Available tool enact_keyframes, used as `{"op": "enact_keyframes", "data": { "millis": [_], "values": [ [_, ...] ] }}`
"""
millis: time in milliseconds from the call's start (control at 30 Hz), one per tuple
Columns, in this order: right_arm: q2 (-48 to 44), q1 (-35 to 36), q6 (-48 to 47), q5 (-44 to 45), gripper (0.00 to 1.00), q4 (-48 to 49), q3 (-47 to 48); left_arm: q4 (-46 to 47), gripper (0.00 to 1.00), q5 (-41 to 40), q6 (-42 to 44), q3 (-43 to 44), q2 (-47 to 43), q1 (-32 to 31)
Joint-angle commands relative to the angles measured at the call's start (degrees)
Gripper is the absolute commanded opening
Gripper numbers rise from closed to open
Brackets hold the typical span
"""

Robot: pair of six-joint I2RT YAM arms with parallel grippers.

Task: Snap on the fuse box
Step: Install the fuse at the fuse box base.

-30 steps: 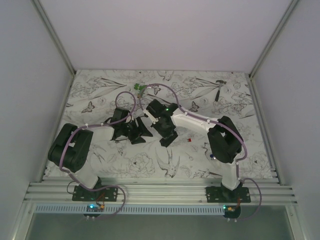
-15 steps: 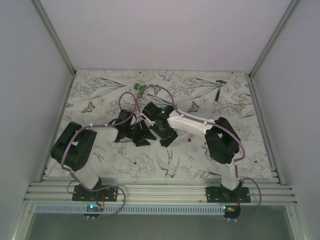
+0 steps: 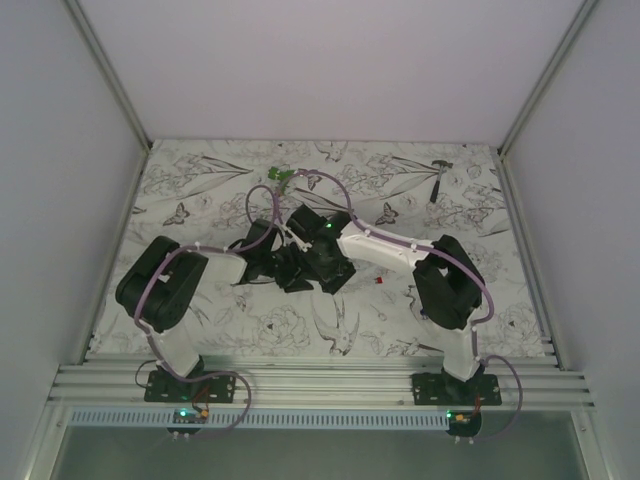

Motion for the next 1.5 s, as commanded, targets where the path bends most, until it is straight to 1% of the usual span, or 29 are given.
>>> {"op": "enact_keyframes", "data": {
  "millis": [0,133,333,467,667,900,1000,1133,1300,1333,1367,1467],
  "values": [
    [3.9,0.9,-0.2,-2.0,0.00,1.8,-3.6,0.6,0.44,0.2,0.2,1.1,2.2,-1.2],
    [4.4,-0.6,-0.5,-2.4,0.00,2.6,-4.9,0.6,0.44,0.5,0.3,1.6,2.5,-1.4],
    [7.7,-1.6,-1.5,-3.2,0.00,2.7,-6.1,0.5,0.44,1.2,0.1,2.3,3.7,-1.5],
    [9.1,-2.2,-1.3,-2.2,0.00,2.9,-7.7,0.6,0.43,1.2,0.2,2.4,3.8,-1.5],
    [9.6,-4.9,-1.2,-1.9,0.00,3.9,-10.6,0.5,0.43,1.2,0.2,2.4,4.0,-1.5],
    [13.3,-5.2,-1.0,-1.0,0.00,3.8,-11.8,0.6,0.43,1.2,0.2,2.1,4.0,-1.5],
    [14.1,-6.5,-0.4,-0.6,0.00,3.8,-12.8,0.4,0.43,1.0,0.2,1.8,3.6,-1.5],
    [12.0,-7.2,-0.4,-0.3,0.00,4.2,-13.4,0.5,0.43,0.8,0.4,1.4,3.0,-1.3],
    [3.5,-6.5,-0.4,-5.5,0.00,5.8,-11.0,0.5,0.43,0.3,1.5,0.7,1.7,-0.6],
    [2.0,-6.4,-0.5,-6.2,0.03,6.2,-10.4,0.4,0.43,0.2,1.6,0.5,1.4,-0.5],
    [0.5,-6.3,-0.4,-6.5,0.12,6.7,-9.9,0.5,0.43,0.3,2.1,0.4,1.1,-0.4],
    [-3.3,-6.2,0.1,-7.8,0.18,8.1,-8.8,0.2,0.43,0.4,3.0,0.5,0.0,-0.3]
  ]
}}
